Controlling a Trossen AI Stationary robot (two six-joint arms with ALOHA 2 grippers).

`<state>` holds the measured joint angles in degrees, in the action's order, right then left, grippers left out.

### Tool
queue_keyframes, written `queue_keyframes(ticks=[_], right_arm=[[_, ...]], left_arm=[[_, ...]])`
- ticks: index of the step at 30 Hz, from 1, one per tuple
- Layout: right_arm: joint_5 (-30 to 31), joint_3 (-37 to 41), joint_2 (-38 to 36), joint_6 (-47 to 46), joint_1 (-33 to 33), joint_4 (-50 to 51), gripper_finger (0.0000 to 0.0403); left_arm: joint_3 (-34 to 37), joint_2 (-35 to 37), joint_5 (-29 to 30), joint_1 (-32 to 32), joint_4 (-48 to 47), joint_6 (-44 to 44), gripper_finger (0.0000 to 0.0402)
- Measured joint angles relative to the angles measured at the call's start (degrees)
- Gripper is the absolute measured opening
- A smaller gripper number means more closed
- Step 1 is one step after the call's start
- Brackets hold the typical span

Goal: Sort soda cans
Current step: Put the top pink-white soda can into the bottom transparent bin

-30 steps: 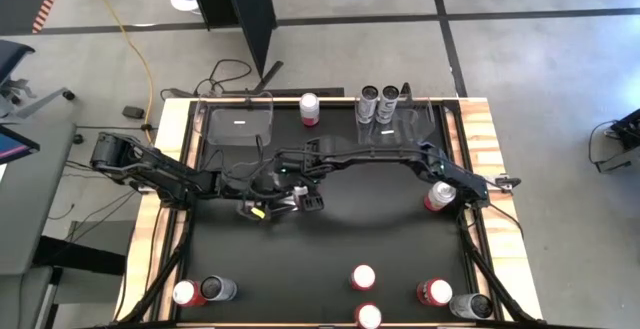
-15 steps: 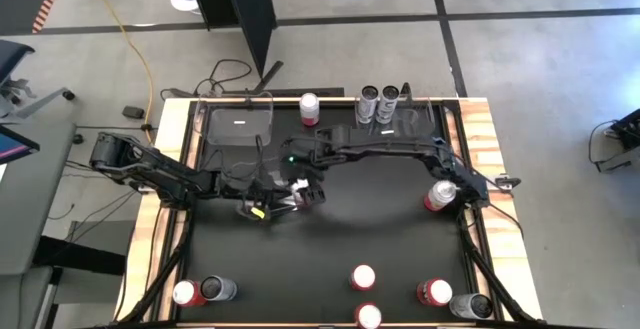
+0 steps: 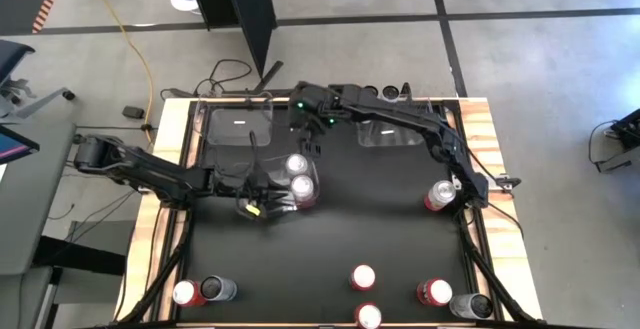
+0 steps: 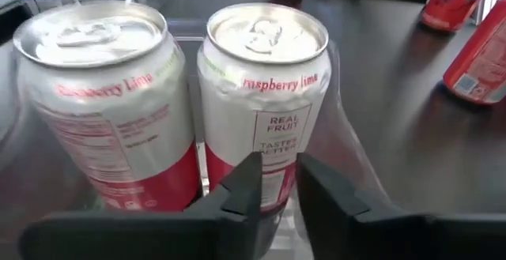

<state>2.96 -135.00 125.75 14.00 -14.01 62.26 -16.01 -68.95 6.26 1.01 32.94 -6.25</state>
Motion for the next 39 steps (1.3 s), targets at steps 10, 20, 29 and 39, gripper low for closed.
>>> queue_keyframes(ticks=[10, 20, 29, 39], right_arm=[[0.0, 0.0, -1.9, 1.5, -0.3, 0.7, 0.036], [-0.1, 0.1, -7.6, 0.7, 2.8, 0.4, 0.036], [1.4, 6.5, -12.9, -1.0, 8.1, -1.0, 0.036], [8.6, 29.7, -28.2, -6.5, 14.7, -12.1, 0.0339]], left_arm=[[-0.8, 18.0, 4.8, -0.5, -8.1, 0.7, 0.0164], [-22.0, 20.4, 8.2, -14.0, -36.7, 2.3, 0.0206], [-41.0, 6.1, 3.0, -26.8, -52.1, 6.4, 0.0216], [-59.3, -15.2, -8.3, -39.6, -62.2, 12.1, 0.0216]])
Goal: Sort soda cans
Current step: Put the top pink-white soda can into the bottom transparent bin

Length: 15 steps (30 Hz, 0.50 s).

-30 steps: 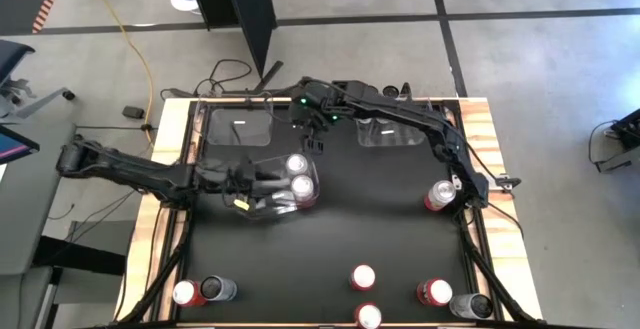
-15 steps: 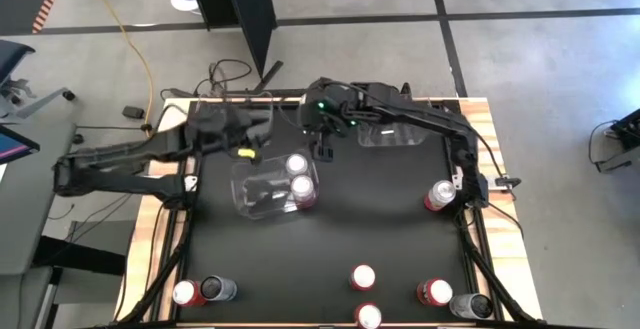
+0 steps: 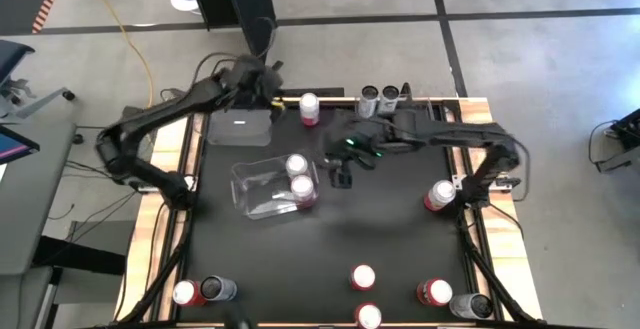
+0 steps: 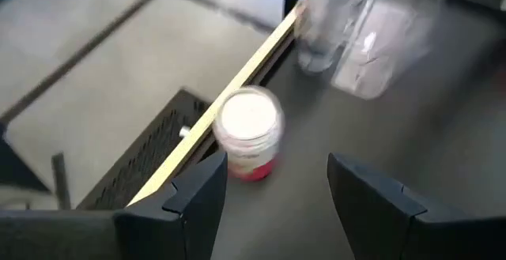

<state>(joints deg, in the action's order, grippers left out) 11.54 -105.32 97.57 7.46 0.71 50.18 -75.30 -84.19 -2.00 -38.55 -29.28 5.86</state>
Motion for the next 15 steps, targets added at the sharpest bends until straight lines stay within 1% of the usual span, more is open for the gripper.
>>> queue_keyframes(ticks=[4, 8, 11, 15], right_arm=[[3.7, 12.0, -8.0, -3.6, 3.5, -6.5, 0.033], [8.1, 21.2, -14.3, -7.2, 7.1, -10.9, 0.0328], [11.5, 26.7, -17.9, -10.6, 9.7, -12.3, 0.0328], [15.5, 32.7, -21.1, -15.4, 13.4, -12.5, 0.0328]], left_arm=[[-8.1, -9.1, -0.7, -3.0, -9.0, 3.5, 0.022], [-14.0, -15.8, -1.1, -4.2, -14.3, 7.9, 0.0249], [-16.2, -18.0, -4.1, -4.2, -17.0, 13.0, 0.0283], [-16.5, -18.0, -6.7, -3.5, -15.7, 19.4, 0.0326]])
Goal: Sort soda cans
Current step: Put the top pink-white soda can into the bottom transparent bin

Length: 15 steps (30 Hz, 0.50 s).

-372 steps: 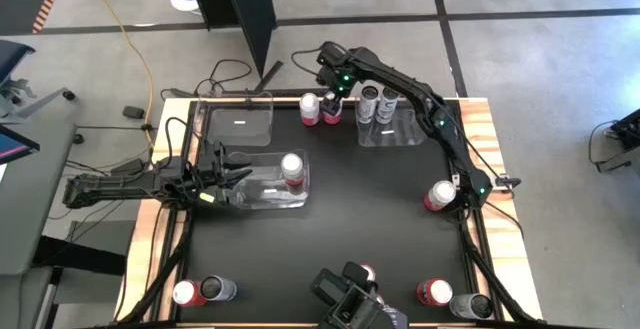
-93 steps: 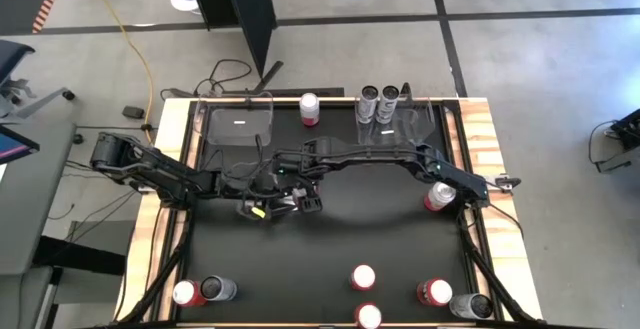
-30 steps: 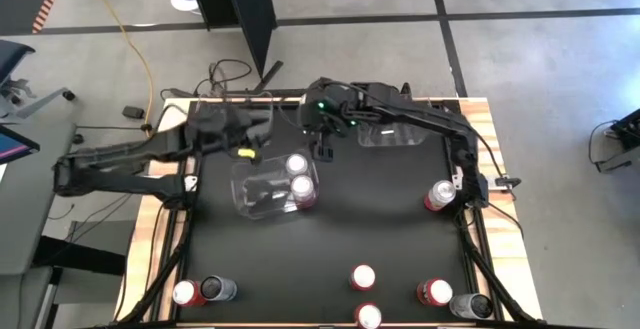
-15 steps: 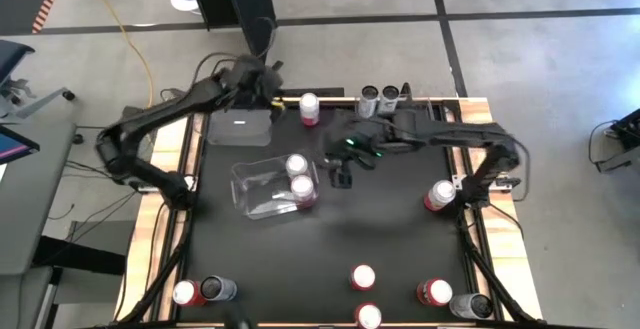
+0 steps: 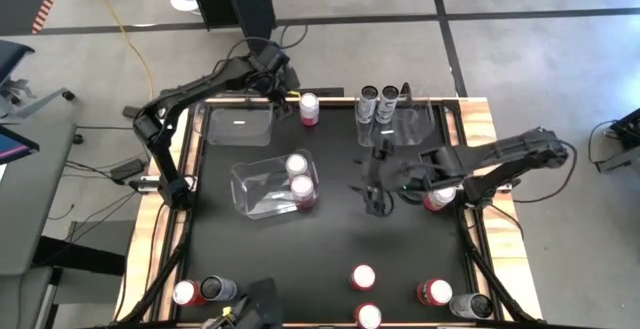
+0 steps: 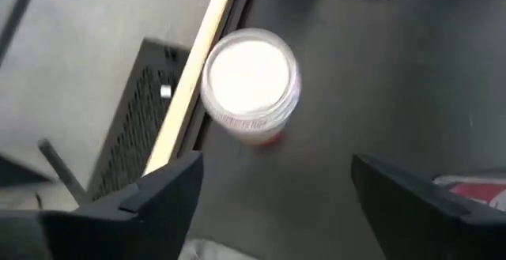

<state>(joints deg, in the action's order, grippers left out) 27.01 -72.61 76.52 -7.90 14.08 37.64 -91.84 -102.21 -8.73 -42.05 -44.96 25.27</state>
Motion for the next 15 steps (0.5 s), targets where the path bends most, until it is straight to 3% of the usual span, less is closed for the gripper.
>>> queue_keyframes(ticks=[7, 15], right_arm=[[7.5, 7.1, -3.3, -5.9, 5.8, -1.8, 0.0328], [11.0, 9.5, -3.9, -7.7, 9.4, -4.7, 0.0328]], left_arm=[[0.0, -0.8, -3.2, 0.8, 2.2, 5.4, 0.0355], [0.0, -0.9, -1.2, 0.9, 7.2, 2.1, 0.0356]])
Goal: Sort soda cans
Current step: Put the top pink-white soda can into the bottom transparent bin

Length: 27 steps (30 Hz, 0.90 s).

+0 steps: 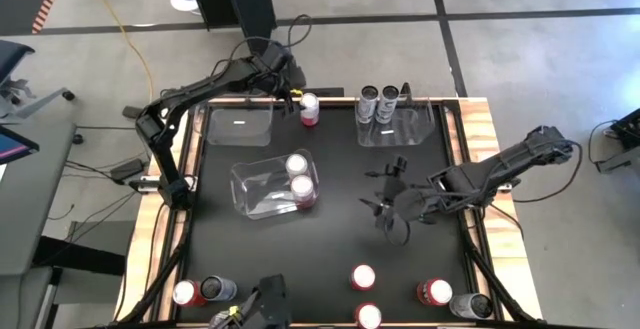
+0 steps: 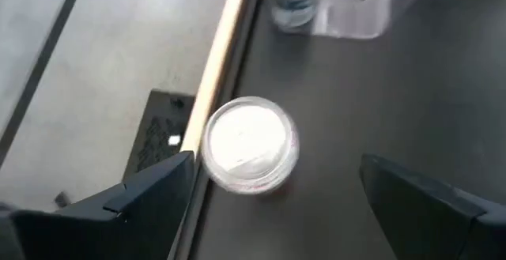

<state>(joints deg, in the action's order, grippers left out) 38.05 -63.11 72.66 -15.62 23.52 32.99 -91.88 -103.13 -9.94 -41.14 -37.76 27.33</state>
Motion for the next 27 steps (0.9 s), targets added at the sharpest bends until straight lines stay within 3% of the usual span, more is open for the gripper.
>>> queue_keyframes(ticks=[10, 17, 27], right_arm=[[1.1, 2.4, 0.0, 0.5, 0.9, -5.5, 0.0328], [1.2, 2.4, 0.0, 0.5, 1.6, -5.7, 0.0328], [1.1, 2.4, 0.0, 0.5, 1.6, -5.6, 0.0328]], left_arm=[[-2.6, -6.0, 0.6, 0.0, 4.0, -9.9, 0.0356], [-8.0, -10.3, 1.7, 0.0, -0.1, -11.9, 0.0356], [-8.6, -15.4, 0.7, 0.6, -0.2, -12.4, 0.0355]])
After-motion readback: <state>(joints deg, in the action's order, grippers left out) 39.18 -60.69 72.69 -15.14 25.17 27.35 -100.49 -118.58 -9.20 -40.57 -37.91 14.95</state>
